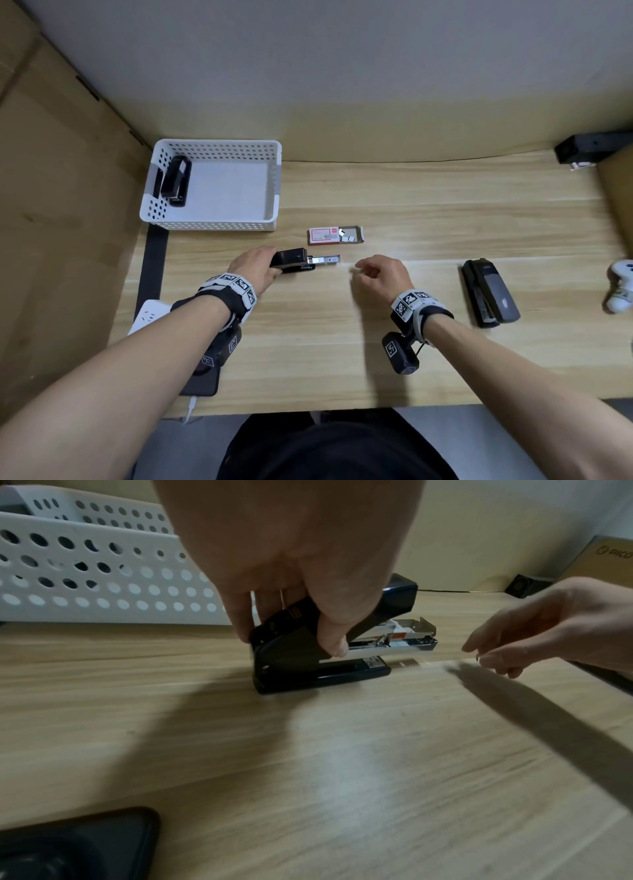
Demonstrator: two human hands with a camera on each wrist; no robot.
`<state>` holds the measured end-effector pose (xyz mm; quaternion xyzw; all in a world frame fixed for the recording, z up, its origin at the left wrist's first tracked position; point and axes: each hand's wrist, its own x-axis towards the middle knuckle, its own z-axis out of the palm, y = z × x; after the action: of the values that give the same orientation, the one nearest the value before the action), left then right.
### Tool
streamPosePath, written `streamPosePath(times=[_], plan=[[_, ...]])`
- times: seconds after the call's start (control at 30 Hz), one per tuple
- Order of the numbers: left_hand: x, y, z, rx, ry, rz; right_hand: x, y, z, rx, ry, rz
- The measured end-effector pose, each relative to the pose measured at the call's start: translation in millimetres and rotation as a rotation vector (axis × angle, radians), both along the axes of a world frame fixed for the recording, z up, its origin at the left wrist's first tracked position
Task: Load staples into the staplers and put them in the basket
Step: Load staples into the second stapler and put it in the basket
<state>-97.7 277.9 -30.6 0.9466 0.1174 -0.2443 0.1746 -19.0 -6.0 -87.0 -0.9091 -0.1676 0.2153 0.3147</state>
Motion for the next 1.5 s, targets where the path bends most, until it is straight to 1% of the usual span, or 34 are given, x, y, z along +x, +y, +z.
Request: streamPosePath(times=[0.1,0.27,0.37,0.5,0.6,0.8,0.97,1.13,1.3,1.4,1.5], plan=[[0,-1,0,-0.007,-0.009,-0.002,-7,-1,-6,-0.042,0.006,0.007],[0,-1,2,-0.011,-0.013,0.009,-18,-5,-12,-0.014,-0.007,-0.089],[0,-2,4,-0.005,-0.013,0.008,-25,-8,-12,-0.030,-0.031,-0.123],[0,-4,7,0.004,-0.021,-0.001,-30,-14,-10,-0.074,-0.075,-0.105],[0,-4,8,0.006,-0.016,-0.004,-29,-20,-11,-0.094,-0.042,-0.136],[1,-4,8,0.004,-0.002,0.007,-28,-25,-10,-0.117,-0.005,-0.116],[0,-2,8,-0.001,-0.012,0.004,-24,-21,-11,-0.140,-0.048,-0.061],[-1,-2,7,0.001,-0.020,0.018,-14,-6,-1,-0.091,-0.111,-0.016],[-1,-1,5,0.010,-0.024,0.011,4,25,11,-0.003,-0.217,0.107],[-1,1,2,0.005,-0.017,0.020,11,44,12,-0.002,-0.253,0.179],[-1,2,1,0.005,-0.011,0.029,16,56,11,-0.050,-0.236,0.267]])
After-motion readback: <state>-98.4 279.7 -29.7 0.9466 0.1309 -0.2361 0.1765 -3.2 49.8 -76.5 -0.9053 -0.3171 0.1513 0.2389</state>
